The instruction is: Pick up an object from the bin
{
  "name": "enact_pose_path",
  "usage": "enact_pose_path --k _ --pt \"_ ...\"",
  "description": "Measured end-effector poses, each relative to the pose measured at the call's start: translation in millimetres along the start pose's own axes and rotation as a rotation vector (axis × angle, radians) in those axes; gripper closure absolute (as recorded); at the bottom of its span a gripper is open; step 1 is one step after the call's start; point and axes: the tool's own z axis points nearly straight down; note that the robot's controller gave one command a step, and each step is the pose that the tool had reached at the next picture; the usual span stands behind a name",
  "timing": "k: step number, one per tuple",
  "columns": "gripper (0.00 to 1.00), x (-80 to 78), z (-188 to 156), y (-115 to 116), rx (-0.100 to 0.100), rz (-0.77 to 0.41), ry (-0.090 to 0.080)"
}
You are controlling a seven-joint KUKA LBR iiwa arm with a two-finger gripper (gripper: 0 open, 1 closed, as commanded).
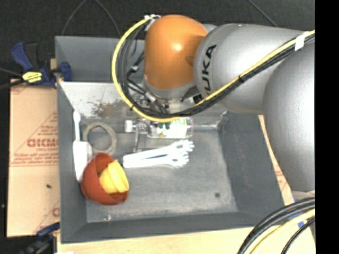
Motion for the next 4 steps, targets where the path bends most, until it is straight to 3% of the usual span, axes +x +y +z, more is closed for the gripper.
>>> enact_pose_path --k 1,2,3,4 --pt "0.0 -1.8 -4.8 -0.7 -0.002 0.005 -0.008" --pt "0.0 44.3 139.0 -56.4 -0.001 0.128 -0.003" --pt "0.0 39.1 136.2 -53.5 -0.005 0.097 -0.018" --pt "0.0 42.9 137.6 -57.1 -0.004 0.124 -0.009"
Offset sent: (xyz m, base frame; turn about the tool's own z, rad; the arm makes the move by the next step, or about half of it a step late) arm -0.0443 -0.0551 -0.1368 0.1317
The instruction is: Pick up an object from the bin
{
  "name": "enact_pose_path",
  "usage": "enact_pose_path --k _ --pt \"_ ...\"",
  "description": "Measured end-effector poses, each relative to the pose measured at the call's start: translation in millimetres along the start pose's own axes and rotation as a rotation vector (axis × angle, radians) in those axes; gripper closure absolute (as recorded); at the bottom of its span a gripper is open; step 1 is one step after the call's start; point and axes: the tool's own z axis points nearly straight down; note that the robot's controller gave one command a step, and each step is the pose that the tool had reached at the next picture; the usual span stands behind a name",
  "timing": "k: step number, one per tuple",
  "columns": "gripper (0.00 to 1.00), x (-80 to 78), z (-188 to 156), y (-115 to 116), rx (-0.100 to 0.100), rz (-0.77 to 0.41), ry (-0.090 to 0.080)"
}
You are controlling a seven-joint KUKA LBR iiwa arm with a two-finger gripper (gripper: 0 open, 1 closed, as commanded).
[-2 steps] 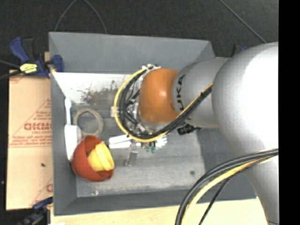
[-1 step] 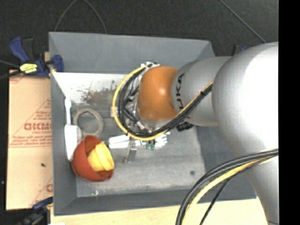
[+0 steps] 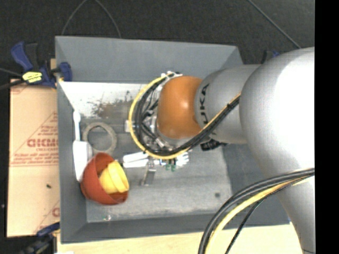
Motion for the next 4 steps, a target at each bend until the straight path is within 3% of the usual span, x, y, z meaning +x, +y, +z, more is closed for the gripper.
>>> enact_pose_path --k 1,2,4 --pt "0.0 -3.2 -1.4 1.7 -0.001 -0.017 -0.008" --pt "1.0 -1.6 -1.3 -0.2 -0.002 -0.001 -0.004" --pt "1.0 -0.4 -5.6 -0.7 -0.002 0.001 -0.001"
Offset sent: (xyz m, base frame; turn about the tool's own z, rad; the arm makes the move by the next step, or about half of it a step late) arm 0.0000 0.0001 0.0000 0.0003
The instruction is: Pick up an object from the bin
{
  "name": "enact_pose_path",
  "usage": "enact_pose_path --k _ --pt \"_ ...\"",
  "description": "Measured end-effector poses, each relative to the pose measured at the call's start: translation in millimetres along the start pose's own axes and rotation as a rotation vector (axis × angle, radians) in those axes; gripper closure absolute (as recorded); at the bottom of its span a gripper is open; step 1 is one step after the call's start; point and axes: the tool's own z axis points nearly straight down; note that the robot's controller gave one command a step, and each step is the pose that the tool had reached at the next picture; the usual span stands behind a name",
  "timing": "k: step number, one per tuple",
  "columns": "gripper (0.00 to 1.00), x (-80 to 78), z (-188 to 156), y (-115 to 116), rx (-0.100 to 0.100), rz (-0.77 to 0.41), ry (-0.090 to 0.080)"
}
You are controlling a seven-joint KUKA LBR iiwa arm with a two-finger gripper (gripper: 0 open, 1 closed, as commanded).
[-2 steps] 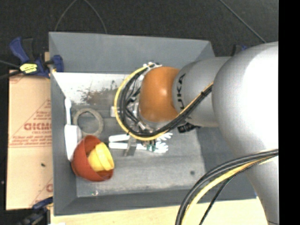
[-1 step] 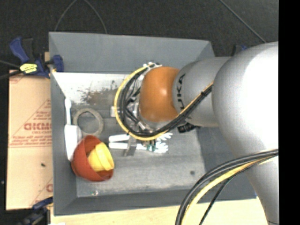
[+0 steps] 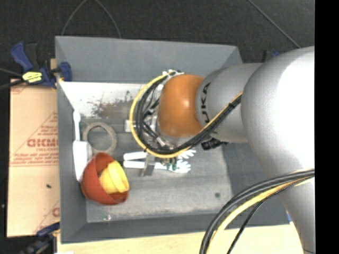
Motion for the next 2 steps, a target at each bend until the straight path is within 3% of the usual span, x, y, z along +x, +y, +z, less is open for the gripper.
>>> enact_pose_path --k 2 --pt "1.0 -0.3 -52.3 -0.3 0.0 0.001 0.002"
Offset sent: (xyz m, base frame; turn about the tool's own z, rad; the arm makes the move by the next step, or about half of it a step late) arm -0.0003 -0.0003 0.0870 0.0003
